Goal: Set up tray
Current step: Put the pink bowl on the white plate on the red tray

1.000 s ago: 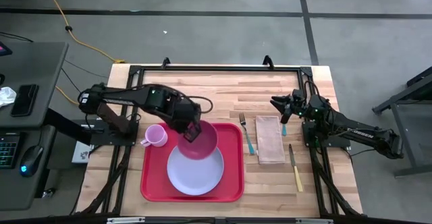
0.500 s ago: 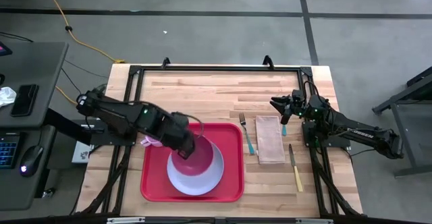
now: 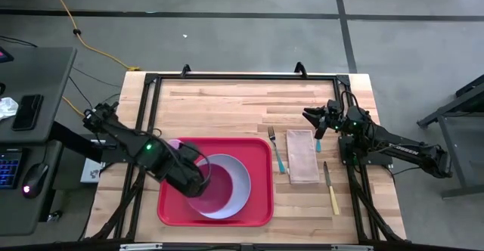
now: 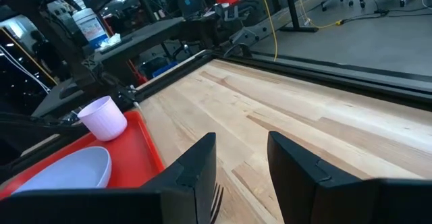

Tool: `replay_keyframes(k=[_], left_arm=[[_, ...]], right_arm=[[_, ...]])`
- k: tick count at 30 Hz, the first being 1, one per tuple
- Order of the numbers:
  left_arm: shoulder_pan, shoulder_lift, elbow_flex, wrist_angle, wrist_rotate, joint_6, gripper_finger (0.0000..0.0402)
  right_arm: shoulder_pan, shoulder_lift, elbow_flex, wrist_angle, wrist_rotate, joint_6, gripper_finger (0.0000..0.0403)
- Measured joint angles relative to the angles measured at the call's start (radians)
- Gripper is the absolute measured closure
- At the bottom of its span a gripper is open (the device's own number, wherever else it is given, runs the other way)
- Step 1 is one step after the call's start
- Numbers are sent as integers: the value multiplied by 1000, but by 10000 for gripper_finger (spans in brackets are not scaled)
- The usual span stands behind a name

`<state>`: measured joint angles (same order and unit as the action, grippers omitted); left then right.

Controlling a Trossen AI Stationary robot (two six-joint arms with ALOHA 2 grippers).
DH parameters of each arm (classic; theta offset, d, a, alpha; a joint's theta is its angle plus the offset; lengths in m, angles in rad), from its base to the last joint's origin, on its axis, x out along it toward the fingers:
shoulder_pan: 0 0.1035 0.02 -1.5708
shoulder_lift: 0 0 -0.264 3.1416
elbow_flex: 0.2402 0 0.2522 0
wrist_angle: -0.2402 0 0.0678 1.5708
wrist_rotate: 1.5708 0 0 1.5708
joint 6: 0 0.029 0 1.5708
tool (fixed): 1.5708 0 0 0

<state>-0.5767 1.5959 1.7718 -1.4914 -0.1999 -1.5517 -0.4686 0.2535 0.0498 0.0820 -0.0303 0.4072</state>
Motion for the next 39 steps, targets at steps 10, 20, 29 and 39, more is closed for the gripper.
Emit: replay_keyframes(k=[10, 20, 29, 39], left_arm=[[0, 0, 0, -7, -7, 0, 386], [1, 0, 0, -52, -44, 1, 386], [47, 0, -58, -62, -15, 24, 386], [133, 0, -110, -34, 12, 137, 386]], right_arm=[[0, 0, 0, 1, 0, 3, 291], [0, 0, 0, 1, 1, 4, 291], [0, 0, 0, 1, 1, 4, 291], [0, 0, 0, 1, 1, 4, 291]])
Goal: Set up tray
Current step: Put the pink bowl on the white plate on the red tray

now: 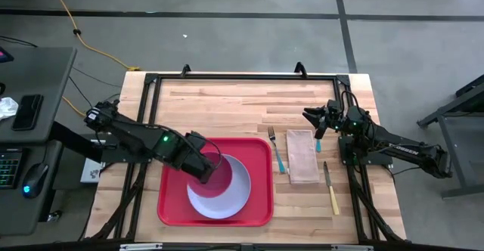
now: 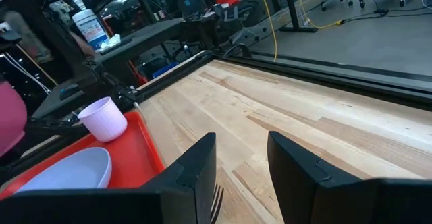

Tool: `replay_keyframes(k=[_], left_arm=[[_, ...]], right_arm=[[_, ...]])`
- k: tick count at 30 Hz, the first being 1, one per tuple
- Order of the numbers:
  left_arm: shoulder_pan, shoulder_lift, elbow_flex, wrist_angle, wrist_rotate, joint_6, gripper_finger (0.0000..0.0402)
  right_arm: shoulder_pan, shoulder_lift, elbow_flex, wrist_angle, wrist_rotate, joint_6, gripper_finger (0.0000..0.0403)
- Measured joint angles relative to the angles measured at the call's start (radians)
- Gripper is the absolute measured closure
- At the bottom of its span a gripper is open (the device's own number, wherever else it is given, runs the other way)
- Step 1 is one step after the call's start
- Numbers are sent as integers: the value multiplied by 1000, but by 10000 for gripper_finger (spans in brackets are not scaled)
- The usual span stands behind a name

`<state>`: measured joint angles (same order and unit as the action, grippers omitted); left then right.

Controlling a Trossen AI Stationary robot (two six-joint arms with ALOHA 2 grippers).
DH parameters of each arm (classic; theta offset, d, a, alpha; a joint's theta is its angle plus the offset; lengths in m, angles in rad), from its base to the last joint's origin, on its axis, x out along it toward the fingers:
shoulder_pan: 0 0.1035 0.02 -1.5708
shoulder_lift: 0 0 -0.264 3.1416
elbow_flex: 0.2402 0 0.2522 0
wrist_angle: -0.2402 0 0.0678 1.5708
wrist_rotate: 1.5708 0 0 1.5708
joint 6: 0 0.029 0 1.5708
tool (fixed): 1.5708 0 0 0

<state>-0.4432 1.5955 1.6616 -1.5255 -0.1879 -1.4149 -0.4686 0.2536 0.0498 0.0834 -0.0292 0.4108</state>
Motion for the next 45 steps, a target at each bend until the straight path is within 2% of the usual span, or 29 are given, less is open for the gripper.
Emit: replay_keyframes(k=[9, 18, 33, 45], left_arm=[[46, 0, -48, 39, 18, 78, 386], [47, -19, -150, 119, 41, 102, 386], [46, -116, -391, 369, 82, 75, 386], [46, -123, -484, 514, 109, 75, 386]], right_arm=[[0, 0, 0, -1, -5, 0, 291], [0, 0, 0, -3, -7, 0, 291], [0, 0, 0, -16, -8, 11, 291], [0, 0, 0, -18, -8, 12, 291]])
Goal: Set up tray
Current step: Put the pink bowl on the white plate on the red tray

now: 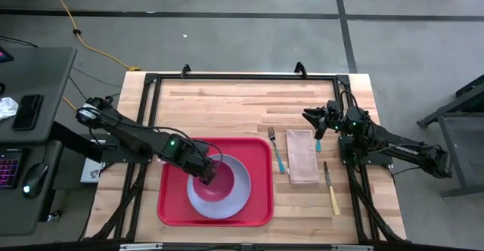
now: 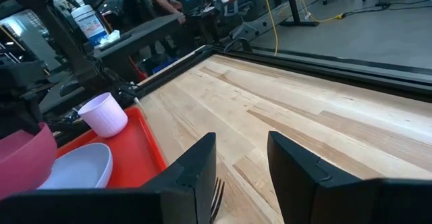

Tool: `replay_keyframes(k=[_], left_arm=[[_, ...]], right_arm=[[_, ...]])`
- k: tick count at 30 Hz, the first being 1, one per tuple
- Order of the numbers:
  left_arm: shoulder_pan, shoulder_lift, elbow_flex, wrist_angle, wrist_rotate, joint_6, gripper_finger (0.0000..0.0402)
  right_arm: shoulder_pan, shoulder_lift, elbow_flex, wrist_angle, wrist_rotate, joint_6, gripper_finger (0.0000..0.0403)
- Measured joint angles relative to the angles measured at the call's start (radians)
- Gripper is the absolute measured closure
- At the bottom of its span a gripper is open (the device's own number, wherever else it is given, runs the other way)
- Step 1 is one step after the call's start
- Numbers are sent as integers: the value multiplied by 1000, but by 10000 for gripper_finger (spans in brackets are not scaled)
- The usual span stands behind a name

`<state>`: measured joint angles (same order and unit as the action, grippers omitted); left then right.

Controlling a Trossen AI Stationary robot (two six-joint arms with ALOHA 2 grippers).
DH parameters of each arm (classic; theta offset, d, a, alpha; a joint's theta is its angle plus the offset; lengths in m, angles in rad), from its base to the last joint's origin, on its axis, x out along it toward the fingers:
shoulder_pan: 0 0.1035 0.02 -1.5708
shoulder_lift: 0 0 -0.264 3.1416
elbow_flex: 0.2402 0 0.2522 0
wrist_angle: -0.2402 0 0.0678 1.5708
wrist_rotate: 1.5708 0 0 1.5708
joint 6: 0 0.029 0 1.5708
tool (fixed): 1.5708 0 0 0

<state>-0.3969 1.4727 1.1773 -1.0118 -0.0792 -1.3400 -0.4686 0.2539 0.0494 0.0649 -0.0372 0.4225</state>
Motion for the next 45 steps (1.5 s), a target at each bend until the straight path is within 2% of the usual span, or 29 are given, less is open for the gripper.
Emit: replay_keyframes(k=[19, 29, 45], left_arm=[[0, 0, -6, 3, -21, 0, 386], [0, 2, -125, 122, 10, -56, 386], [0, 9, -126, 147, -6, -53, 386]], right_arm=[[0, 0, 0, -1, 1, 0, 291], [0, 0, 0, -1, 1, 0, 291], [0, 0, 0, -1, 6, 7, 291]])
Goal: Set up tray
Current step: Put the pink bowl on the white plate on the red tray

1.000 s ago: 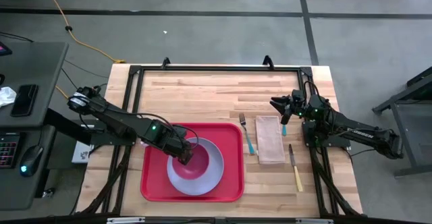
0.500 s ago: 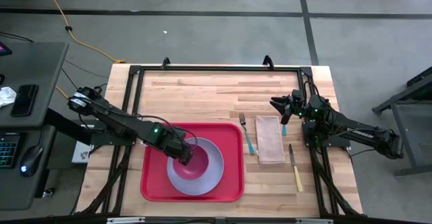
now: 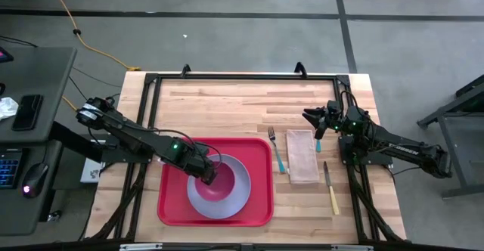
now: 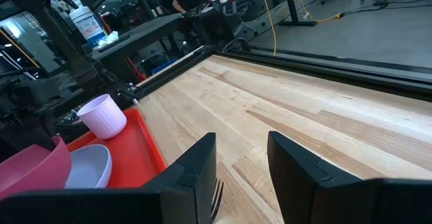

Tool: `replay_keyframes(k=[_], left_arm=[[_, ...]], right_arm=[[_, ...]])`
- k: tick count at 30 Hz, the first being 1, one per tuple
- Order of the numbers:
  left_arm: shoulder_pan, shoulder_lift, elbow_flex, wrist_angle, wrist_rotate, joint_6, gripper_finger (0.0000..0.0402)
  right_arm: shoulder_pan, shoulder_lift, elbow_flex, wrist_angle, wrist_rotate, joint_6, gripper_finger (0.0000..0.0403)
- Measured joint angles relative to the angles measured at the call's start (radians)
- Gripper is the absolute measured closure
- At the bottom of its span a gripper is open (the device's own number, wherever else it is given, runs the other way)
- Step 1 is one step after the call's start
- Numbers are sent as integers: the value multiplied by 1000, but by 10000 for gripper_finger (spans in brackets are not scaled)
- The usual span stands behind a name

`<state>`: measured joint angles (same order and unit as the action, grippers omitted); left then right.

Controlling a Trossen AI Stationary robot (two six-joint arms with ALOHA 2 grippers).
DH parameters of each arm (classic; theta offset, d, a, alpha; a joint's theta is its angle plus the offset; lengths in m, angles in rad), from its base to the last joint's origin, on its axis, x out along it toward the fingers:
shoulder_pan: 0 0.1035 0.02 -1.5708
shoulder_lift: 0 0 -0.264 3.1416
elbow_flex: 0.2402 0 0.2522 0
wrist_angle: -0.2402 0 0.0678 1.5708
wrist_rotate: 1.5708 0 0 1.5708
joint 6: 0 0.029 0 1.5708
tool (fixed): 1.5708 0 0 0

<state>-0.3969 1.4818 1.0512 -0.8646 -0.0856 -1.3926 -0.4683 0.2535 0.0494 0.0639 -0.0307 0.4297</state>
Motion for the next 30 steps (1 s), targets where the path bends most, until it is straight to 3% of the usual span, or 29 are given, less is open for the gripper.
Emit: replay_keyframes(k=[19, 30], left_arm=[[0, 48, 0, 7, 1, -3, 382], [0, 48, 0, 3, -6, -2, 320]], right_arm=[[0, 0, 0, 0, 2, 0, 291], [0, 0, 0, 0, 2, 0, 291]])
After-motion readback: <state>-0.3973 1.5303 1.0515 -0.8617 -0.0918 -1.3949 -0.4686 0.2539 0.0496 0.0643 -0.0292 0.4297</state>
